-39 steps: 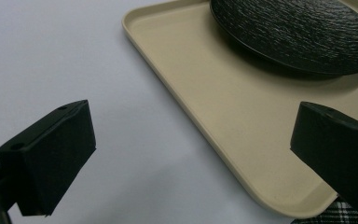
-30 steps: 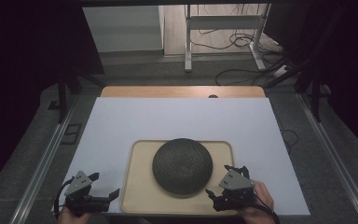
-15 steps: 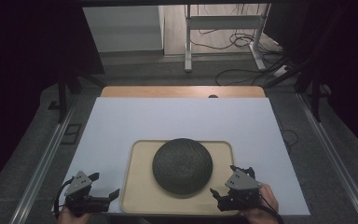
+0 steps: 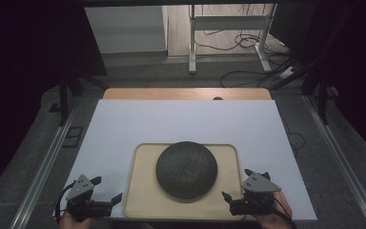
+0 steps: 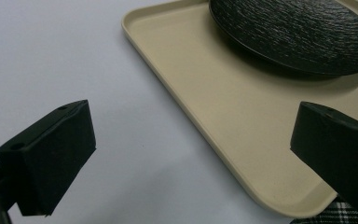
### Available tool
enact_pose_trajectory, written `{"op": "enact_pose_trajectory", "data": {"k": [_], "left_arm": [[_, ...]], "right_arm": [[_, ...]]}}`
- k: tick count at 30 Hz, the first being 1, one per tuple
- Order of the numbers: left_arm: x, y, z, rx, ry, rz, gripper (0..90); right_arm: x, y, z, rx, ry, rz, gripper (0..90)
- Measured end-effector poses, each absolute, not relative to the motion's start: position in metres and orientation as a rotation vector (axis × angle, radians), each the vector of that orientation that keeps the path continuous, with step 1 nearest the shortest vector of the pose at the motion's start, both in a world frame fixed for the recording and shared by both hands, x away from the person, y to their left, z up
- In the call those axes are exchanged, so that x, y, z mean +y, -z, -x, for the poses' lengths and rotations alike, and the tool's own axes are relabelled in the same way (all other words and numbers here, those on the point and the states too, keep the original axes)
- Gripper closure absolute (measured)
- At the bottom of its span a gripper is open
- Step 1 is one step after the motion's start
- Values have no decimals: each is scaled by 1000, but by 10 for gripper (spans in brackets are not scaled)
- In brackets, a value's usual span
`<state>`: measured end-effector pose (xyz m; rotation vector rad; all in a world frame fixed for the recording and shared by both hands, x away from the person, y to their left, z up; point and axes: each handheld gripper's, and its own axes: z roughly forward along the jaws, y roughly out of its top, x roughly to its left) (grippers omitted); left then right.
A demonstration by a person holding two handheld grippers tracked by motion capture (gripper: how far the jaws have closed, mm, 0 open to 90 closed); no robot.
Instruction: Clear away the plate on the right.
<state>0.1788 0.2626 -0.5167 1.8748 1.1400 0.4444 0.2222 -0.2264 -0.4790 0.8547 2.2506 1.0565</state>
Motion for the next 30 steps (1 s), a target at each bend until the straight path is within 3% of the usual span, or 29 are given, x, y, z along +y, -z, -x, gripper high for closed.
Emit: {"op": "enact_pose_trajectory", "data": {"k": [30], "left_arm": [[263,517,-179,1142,-439,-1871,0]], "right_arm": [[-266,478,-211,2161,-1025,-938,0]]}}
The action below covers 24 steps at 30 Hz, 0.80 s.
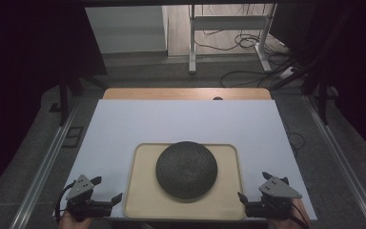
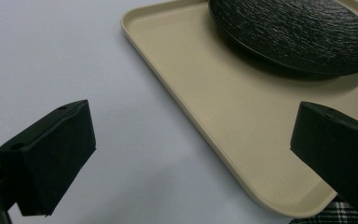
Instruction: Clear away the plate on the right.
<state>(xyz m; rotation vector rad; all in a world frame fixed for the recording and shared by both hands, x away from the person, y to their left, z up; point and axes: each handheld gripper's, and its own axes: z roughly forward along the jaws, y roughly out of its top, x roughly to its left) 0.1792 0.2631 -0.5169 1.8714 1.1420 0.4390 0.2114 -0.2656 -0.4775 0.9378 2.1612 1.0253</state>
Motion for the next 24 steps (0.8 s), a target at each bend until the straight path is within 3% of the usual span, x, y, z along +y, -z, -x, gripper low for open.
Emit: {"op": "enact_pose_trajectory", "data": {"k": [24], "left_arm": [[263,517,-179,1139,-442,-1872,0]], "right_arm": [[-306,491,-200,2088,-985,-1068,0]]}}
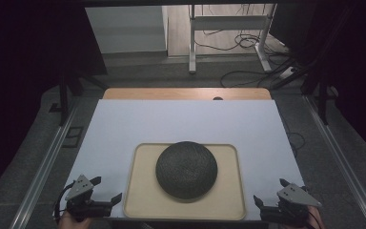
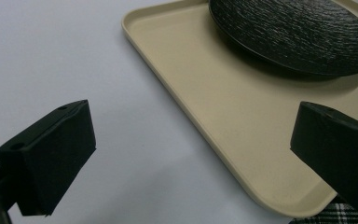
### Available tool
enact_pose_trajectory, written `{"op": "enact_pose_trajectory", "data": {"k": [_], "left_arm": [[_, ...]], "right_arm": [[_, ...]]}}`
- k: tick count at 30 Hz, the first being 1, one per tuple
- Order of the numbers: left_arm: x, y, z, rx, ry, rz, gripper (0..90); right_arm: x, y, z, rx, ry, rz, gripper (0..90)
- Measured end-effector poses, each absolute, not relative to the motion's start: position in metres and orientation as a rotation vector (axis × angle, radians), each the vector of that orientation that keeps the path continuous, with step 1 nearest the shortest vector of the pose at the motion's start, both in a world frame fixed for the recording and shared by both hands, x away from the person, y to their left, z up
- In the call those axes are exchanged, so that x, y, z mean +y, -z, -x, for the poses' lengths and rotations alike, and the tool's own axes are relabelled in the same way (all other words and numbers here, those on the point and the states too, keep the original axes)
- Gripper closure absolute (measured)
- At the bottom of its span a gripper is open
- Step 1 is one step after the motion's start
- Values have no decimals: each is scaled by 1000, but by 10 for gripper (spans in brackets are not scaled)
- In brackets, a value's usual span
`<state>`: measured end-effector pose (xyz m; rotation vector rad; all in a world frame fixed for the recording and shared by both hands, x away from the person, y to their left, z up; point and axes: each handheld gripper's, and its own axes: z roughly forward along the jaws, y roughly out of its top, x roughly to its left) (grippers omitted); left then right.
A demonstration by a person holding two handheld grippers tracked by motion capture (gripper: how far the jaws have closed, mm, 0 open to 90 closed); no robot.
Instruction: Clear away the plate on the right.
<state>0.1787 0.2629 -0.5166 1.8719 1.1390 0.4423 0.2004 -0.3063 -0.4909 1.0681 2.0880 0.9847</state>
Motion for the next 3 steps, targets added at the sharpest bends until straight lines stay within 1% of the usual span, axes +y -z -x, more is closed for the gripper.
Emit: {"op": "enact_pose_trajectory", "data": {"k": [3], "left_arm": [[262,516,-179,1138,-443,-1876,0]], "right_arm": [[-308,494,-202,2095,-980,-1085,0]]}}
